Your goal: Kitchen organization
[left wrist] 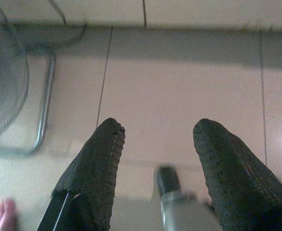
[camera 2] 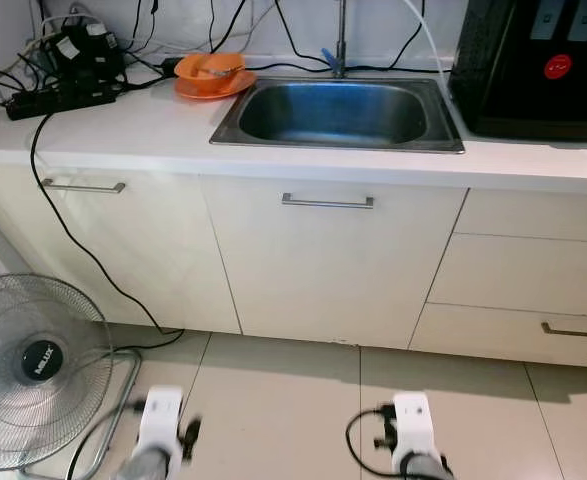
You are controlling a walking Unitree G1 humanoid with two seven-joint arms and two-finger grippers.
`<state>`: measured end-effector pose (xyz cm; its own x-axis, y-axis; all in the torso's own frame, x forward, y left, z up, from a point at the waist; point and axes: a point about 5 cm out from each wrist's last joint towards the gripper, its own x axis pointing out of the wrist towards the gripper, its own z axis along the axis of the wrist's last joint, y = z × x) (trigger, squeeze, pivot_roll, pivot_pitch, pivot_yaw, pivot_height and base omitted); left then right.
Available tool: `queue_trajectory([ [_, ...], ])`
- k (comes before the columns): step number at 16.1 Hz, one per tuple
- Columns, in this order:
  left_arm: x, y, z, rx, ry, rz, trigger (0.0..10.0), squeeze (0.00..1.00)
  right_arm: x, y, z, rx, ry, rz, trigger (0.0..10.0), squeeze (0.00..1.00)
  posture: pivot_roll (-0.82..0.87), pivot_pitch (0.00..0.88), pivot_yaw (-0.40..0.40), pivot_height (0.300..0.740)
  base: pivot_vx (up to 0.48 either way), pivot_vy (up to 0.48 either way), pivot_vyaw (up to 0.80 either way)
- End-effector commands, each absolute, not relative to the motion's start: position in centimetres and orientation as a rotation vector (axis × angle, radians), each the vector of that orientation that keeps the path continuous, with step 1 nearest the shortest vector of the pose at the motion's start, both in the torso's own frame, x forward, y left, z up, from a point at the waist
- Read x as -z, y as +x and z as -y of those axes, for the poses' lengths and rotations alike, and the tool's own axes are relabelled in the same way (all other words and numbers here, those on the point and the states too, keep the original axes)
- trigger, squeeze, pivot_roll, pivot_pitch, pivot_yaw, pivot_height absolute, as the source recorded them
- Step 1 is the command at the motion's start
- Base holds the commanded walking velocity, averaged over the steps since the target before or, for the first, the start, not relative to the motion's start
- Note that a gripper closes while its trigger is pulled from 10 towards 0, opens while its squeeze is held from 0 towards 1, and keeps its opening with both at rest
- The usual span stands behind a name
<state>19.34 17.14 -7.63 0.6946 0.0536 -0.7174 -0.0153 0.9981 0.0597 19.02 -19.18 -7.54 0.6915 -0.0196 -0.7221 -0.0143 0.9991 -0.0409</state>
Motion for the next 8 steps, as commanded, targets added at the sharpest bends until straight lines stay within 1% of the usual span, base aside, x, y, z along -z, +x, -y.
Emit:
queue_trajectory([
  [1,8.0,18.6,-17.5,-0.056,0.051,-0.836,10.0,0.00,8.0,18.2,19.3,0.014,-0.046,-0.845,10.0,0.00,0.03,0.026,0.054,0.740,0.000,0.000,0.00],
  [2,8.5,17.8,-17.7,-0.072,0.040,-0.866,10.0,0.00,8.3,17.6,19.4,0.020,-0.043,-0.868,10.0,0.00,0.03,0.026,0.053,0.740,0.000,0.000,0.00],
  [4,8.8,17.1,-17.8,-0.078,0.038,-0.890,10.0,0.00,8.5,17.2,19.6,0.024,-0.040,-0.882,10.0,0.00,0.03,0.027,0.053,0.740,0.000,0.000,0.00],
  [8,8.9,16.8,-17.9,-0.078,0.036,-0.893,10.0,0.00,8.5,17.2,19.4,0.025,-0.032,-0.877,10.0,0.00,0.03,0.022,0.057,0.740,0.000,0.000,0.00],
])
